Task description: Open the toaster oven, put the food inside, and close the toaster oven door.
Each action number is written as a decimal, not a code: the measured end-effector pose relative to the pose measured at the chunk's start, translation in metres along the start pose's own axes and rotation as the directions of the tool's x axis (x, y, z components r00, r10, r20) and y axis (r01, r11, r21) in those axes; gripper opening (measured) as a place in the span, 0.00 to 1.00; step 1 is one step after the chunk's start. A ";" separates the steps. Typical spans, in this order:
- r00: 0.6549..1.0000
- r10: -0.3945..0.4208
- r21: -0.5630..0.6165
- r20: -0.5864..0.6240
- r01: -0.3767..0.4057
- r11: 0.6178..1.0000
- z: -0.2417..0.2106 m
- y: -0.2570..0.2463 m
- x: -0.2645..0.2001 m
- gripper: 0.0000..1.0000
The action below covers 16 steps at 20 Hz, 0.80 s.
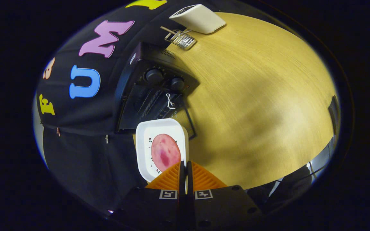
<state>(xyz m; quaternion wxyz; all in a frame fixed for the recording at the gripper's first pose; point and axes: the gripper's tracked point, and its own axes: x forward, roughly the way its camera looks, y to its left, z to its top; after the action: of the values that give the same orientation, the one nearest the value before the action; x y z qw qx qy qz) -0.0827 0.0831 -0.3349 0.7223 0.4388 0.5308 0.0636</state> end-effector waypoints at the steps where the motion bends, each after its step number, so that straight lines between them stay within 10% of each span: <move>1: 1.000 0.006 0.026 0.015 -0.006 1.000 0.000 0.011 0.009 0.05; 16: 0.952 -0.161 0.429 0.261 0.035 0.903 0.033 0.081 0.130 0.05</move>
<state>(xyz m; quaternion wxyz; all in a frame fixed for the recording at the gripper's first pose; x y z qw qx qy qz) 0.0306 0.1858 -0.3693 0.6834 0.5605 0.4420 -0.1534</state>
